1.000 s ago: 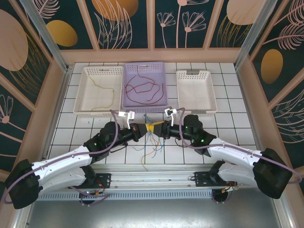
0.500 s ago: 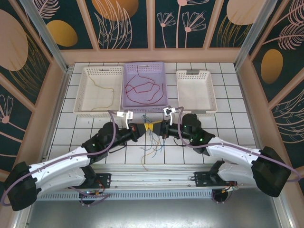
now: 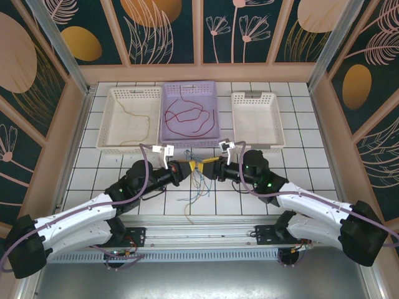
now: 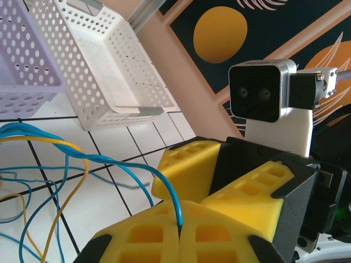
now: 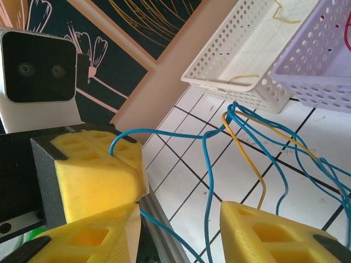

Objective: Untangle the cables

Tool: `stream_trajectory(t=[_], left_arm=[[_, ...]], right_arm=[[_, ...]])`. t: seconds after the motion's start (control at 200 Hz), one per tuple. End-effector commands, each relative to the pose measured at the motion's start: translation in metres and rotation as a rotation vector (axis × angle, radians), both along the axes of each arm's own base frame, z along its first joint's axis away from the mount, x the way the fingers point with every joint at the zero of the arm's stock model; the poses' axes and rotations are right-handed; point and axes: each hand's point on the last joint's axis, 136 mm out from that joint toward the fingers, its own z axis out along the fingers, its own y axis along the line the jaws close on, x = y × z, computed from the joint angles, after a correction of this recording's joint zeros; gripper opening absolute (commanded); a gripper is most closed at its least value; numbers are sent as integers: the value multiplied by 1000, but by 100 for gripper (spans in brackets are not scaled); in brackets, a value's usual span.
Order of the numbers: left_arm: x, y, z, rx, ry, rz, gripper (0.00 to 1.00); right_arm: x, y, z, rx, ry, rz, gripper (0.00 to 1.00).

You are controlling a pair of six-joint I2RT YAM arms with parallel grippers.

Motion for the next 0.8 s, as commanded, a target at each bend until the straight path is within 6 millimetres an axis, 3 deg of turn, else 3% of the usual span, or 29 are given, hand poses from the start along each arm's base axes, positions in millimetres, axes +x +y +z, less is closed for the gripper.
stream_trajectory(t=[0.0,0.36,0.42,0.796], left_arm=[[-3,-5,22,-30,-52,-27,0],[-4,-5,24,-40,-57,-34,0],[-5,-6,24,-42,-56,-36,0],[-8,-6,23,-57,-56,-50,0]], right_arm=[[4,1,3,-4,-24,-7,41],[8,10,-11,-17,12,9,35],[9,11,-11,-15,13,5,31],[9,13,-2,27,3,10,31]])
